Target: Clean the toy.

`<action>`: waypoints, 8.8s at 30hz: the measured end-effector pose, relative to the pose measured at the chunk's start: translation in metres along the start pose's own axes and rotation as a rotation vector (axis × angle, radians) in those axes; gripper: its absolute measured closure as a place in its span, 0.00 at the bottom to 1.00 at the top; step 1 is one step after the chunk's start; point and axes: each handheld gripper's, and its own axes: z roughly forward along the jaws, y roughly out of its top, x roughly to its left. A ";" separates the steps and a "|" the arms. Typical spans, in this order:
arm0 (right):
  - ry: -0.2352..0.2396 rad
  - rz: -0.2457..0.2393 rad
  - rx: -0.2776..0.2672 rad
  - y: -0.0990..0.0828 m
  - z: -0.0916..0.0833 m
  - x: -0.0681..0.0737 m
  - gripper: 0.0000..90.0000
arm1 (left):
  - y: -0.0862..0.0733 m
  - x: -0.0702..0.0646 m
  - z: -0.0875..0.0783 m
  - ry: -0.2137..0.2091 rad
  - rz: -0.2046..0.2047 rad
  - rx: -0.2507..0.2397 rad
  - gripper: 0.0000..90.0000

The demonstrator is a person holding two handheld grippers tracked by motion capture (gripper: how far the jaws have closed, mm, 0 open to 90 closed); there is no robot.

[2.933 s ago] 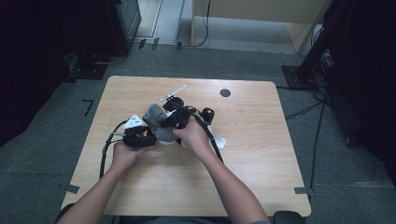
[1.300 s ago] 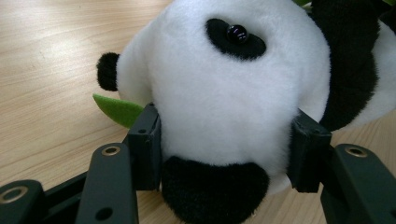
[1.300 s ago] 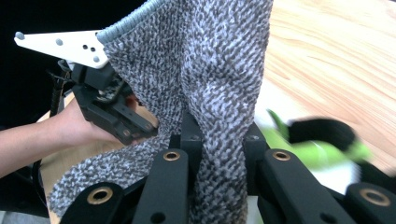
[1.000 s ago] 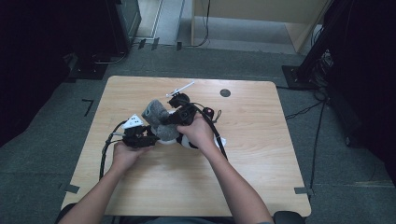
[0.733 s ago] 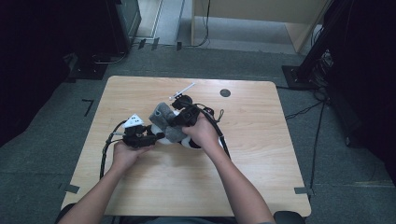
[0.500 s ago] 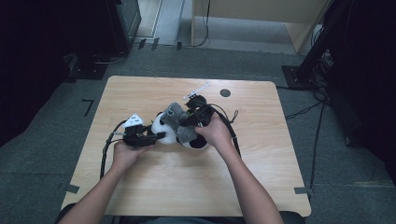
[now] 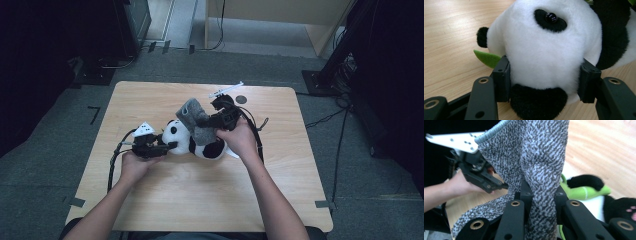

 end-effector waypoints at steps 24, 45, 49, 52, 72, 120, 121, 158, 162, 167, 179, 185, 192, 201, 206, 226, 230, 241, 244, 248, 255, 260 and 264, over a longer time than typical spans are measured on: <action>0.009 0.038 -0.025 -0.072 -0.029 -0.024 0.87 | 0.001 -0.003 0.001 0.012 0.008 0.023 0.48; -0.008 0.160 -0.056 -0.110 -0.024 -0.063 0.87 | 0.001 0.000 0.001 0.005 -0.008 0.021 0.48; -0.024 0.166 -0.068 -0.111 -0.029 -0.065 0.87 | 0.002 0.000 0.001 0.003 -0.009 0.022 0.48; -0.032 0.167 -0.073 -0.112 -0.031 -0.067 0.87 | 0.002 0.000 0.001 0.004 -0.010 0.022 0.48; 0.005 0.025 -0.210 -0.081 -0.064 -0.010 0.87 | 0.005 -0.006 0.000 0.024 -0.039 0.041 0.48; -0.072 0.042 -0.257 -0.085 -0.070 -0.019 0.87 | 0.013 -0.020 -0.021 -0.018 -0.080 0.050 0.58; -0.068 0.020 -0.270 -0.080 -0.072 -0.013 0.87 | 0.012 -0.022 -0.023 -0.027 -0.072 0.059 0.58; -0.063 0.074 -0.114 -0.076 0.020 -0.106 0.87 | 0.008 -0.003 -0.026 -0.128 0.072 -0.013 0.25; -0.043 0.090 -0.132 -0.076 0.023 -0.113 0.87 | 0.012 0.004 -0.020 -0.133 0.062 -0.008 0.23; -0.036 0.111 -0.107 -0.071 0.026 -0.119 0.87 | 0.016 0.010 -0.010 -0.162 0.075 -0.018 0.20; -0.038 0.184 -0.122 -0.074 0.034 -0.130 0.87 | 0.020 0.014 0.018 -0.163 0.080 -0.027 0.04; -0.038 0.215 -0.129 -0.076 0.034 -0.132 0.86 | 0.019 0.015 0.022 -0.152 0.065 -0.068 0.10; -0.042 0.229 -0.133 -0.078 0.031 -0.133 0.85 | 0.011 0.013 0.022 -0.117 0.055 -0.129 0.21; -0.081 0.192 -0.124 -0.075 0.011 -0.123 0.86 | 0.015 0.005 0.013 -0.087 0.077 -0.063 0.38; -0.123 0.162 -0.163 -0.075 -0.013 -0.115 0.86 | 0.018 0.002 0.011 -0.078 0.046 -0.048 0.39; -0.120 0.162 -0.259 -0.064 -0.081 -0.079 0.86 | 0.020 -0.007 0.003 -0.049 -0.001 -0.017 0.39; -0.126 0.121 -0.275 -0.053 -0.086 -0.057 0.85 | 0.020 -0.008 0.002 -0.043 -0.016 -0.017 0.39; -0.013 0.028 -0.202 -0.009 -0.021 0.008 0.83 | 0.019 -0.021 -0.005 0.001 -0.066 -0.036 0.47; 0.017 0.011 -0.180 0.002 0.001 0.021 0.83 | 0.018 -0.018 -0.005 -0.001 -0.093 -0.036 0.46; 0.023 0.014 -0.121 0.013 0.035 0.029 0.83 | 0.017 -0.017 -0.005 0.000 -0.092 -0.040 0.46; 0.035 0.060 -0.057 0.018 0.069 0.033 0.83 | 0.017 -0.020 -0.005 0.009 -0.079 -0.046 0.46; 0.020 0.047 -0.041 0.012 0.079 0.026 0.82 | 0.015 -0.016 -0.003 0.012 -0.090 -0.024 0.45; 0.000 0.028 -0.034 0.010 0.077 0.022 0.82 | 0.016 -0.014 -0.003 0.007 -0.100 -0.014 0.45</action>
